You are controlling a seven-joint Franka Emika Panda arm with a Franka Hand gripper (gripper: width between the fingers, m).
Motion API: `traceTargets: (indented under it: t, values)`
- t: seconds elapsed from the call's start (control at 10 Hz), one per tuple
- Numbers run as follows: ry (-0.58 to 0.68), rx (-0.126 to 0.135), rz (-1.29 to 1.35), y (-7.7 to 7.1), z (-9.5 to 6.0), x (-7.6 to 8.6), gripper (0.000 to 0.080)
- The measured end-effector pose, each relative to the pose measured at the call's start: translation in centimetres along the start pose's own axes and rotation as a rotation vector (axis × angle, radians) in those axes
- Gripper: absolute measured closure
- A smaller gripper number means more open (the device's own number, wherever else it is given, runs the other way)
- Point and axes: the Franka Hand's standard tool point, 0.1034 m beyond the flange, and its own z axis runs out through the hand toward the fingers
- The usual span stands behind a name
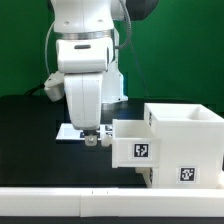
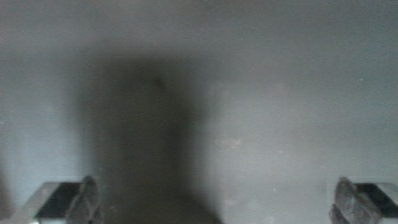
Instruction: Assemble drawer
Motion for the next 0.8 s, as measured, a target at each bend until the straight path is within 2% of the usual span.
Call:
traceTargets:
  t: [0.2, 0.4, 0.5, 0.7, 0.8]
  values:
    - [-0.001, 0.001, 0.023, -0.8, 0.2, 1.4, 0.0150]
    - [0.006, -0.017, 0.042, -1.5, 0.4, 4.1, 0.0150]
    - [0.011, -0.017, 0.052, -1.9, 0.4, 5.7, 0.0150]
    - [0.016, -0.015, 0.068, -2.3, 0.6, 7.8, 0.0150]
    - [0.019, -0.024, 0.071, -2.2, 0.6, 8.4, 0.0150]
